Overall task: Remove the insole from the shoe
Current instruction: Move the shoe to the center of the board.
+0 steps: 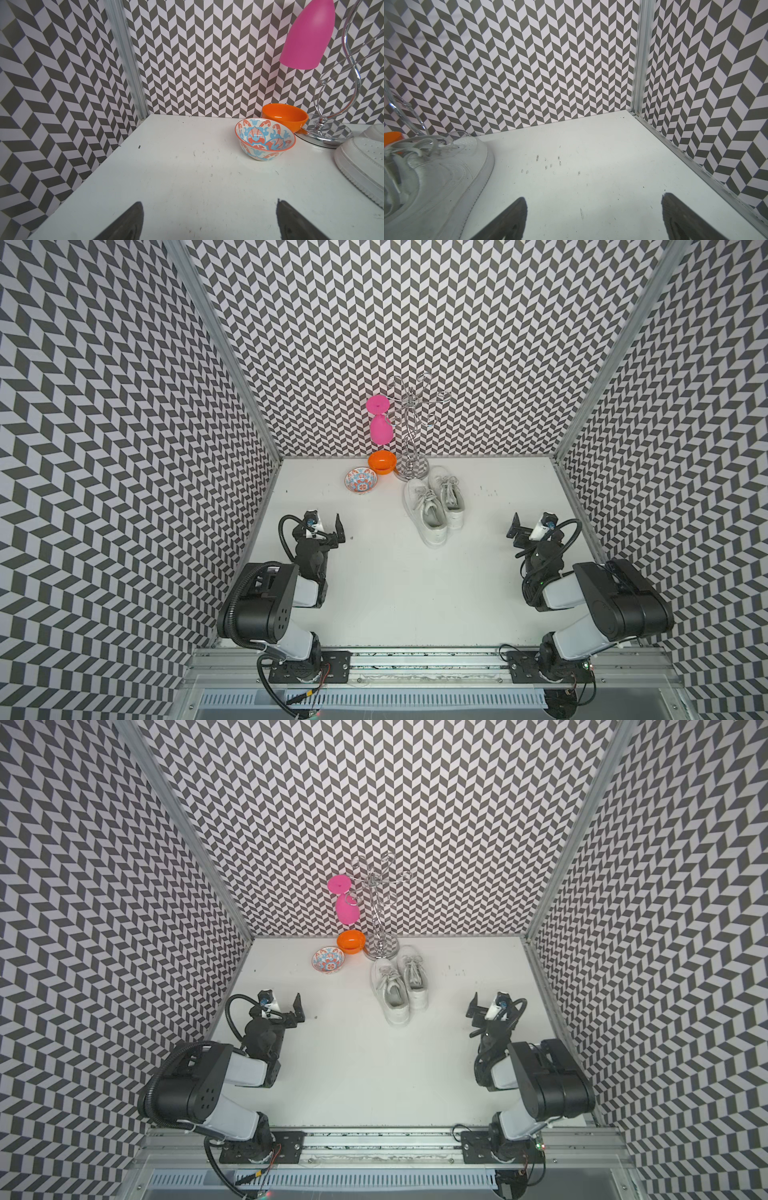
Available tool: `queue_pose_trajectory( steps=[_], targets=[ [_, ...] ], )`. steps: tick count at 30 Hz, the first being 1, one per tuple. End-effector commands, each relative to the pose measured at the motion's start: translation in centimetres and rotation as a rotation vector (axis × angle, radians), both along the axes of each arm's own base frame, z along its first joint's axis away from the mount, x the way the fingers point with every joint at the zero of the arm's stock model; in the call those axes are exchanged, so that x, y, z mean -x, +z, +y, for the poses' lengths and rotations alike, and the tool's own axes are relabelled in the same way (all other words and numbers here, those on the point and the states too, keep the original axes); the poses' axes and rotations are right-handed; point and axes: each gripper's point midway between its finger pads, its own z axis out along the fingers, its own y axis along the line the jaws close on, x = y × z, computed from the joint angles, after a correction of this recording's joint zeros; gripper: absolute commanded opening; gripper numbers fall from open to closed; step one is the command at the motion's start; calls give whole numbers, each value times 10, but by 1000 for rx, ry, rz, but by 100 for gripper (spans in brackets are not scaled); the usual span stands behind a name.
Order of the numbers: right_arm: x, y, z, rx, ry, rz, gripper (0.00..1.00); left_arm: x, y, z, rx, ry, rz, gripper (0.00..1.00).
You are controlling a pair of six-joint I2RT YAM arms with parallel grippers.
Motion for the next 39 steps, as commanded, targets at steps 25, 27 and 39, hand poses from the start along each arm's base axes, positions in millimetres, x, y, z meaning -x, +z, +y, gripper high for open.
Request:
queue_pose_trajectory(
  steps=[25, 27, 39],
  targets=[
    [5, 110, 20, -207, 89, -145, 100, 0, 131, -77, -2, -18, -158, 100],
    [6, 127, 23, -292, 109, -146, 100, 2, 145, -83, 131, -27, -150, 100],
    [21, 126, 85, -517, 456, -44, 100, 15, 92, -107, 698, -268, 114, 100]
  ],
)
